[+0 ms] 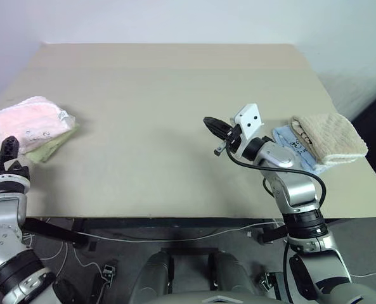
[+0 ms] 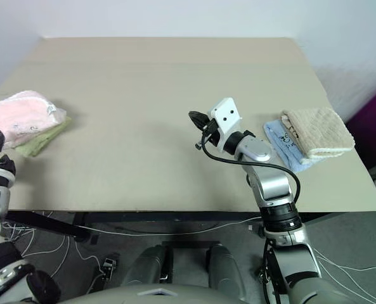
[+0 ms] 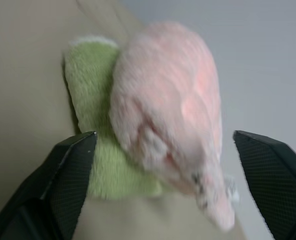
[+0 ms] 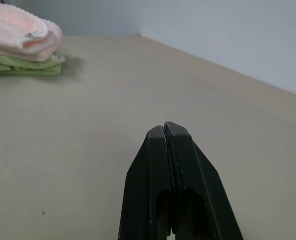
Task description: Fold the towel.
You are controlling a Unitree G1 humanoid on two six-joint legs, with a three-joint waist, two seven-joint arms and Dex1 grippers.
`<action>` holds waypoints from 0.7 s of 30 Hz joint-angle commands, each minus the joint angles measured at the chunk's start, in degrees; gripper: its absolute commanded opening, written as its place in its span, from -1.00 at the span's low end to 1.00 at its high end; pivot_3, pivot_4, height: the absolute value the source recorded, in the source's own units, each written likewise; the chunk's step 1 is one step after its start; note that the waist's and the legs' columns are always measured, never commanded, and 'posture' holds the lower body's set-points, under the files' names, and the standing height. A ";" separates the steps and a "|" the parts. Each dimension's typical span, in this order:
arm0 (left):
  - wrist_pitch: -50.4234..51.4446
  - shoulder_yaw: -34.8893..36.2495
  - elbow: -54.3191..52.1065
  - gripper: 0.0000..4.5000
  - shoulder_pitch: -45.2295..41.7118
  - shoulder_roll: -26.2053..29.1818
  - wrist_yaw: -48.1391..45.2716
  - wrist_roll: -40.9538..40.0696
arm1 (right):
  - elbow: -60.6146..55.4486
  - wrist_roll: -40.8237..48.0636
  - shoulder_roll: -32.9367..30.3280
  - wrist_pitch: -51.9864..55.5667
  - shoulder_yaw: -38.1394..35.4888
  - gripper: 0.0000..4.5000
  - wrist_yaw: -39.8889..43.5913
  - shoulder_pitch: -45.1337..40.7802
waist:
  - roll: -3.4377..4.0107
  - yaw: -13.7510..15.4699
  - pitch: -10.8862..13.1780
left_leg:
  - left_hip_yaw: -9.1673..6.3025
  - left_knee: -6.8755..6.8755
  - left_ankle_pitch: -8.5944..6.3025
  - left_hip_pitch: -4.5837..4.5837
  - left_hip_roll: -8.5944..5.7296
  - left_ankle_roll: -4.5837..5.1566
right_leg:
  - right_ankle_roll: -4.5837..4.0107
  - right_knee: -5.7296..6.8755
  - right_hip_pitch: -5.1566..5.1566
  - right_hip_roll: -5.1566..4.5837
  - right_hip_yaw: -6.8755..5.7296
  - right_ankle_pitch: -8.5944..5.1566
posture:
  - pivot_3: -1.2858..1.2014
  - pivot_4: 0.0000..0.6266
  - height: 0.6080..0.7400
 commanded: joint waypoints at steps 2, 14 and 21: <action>3.26 -9.09 -9.78 0.99 2.72 -0.04 -4.58 3.96 | -1.06 0.27 0.24 -1.37 -0.15 -1.00 0.02 -0.95 | 0.00 0.06 0.00 | -0.02 0.01 0.00 0.00 -0.01 0.00 | 0.00 -0.01 0.02 -0.01 0.00 0.00 | 0.03 -0.52 1.00; -8.36 -39.92 -9.55 0.99 -2.79 7.44 -20.32 41.82 | -0.37 -2.73 -3.65 1.44 -2.44 -1.00 -3.97 3.39 | 0.10 -0.10 0.04 | 0.07 -0.12 0.02 0.02 -0.01 -0.03 | -0.02 -0.03 -0.05 0.13 0.04 -0.01 | 0.03 -0.52 1.00; -16.02 -40.92 -1.54 0.99 -7.67 6.68 -24.04 51.12 | -1.30 0.88 -1.68 4.26 -6.13 -1.00 -7.06 5.68 | 0.11 -0.10 0.05 | 0.07 -0.11 0.02 0.02 0.00 -0.02 | -0.02 -0.04 -0.04 0.09 0.04 0.00 | 0.03 -0.52 1.00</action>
